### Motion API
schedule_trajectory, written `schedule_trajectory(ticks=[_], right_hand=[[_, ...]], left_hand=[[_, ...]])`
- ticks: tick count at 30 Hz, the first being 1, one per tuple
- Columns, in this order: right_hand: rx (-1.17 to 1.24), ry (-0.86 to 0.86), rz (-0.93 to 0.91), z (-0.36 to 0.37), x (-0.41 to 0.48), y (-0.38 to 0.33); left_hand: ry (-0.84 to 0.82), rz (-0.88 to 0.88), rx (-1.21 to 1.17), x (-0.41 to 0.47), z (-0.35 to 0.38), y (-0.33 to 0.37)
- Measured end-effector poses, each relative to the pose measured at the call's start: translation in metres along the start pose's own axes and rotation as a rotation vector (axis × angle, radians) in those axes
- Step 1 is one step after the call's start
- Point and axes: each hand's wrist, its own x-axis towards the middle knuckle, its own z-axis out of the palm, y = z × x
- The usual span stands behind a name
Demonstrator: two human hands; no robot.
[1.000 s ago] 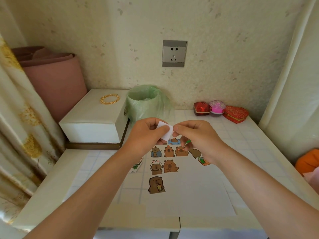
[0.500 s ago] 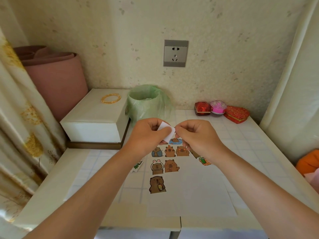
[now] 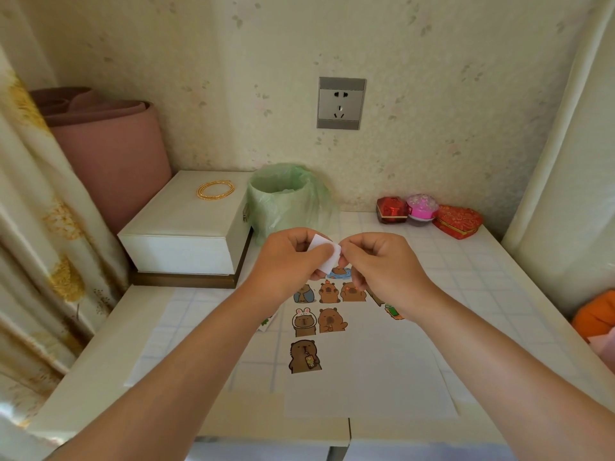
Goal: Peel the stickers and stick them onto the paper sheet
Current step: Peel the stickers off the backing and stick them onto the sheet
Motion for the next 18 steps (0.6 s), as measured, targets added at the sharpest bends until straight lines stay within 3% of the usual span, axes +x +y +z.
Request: schedule_trajectory(ticks=[3,7,9,18], right_hand=[[0.057,0.036,0.002,0.000,0.000,0.000],[0.050,0.094,-0.032,0.003,0.001,0.004],[0.018,0.121,-0.069,0.005,0.002,0.007],[-0.290,0.187,-0.246,0.003,0.004,0.017]], left_hand=[[0.083,0.029,0.029,0.000,0.004,-0.004],[0.278,0.204,0.302,-0.004,0.007,-0.008],[0.230,0.225,0.248,-0.004,0.008,-0.008],[0.125,-0.001,-0.044,-0.009,0.014,-0.004]])
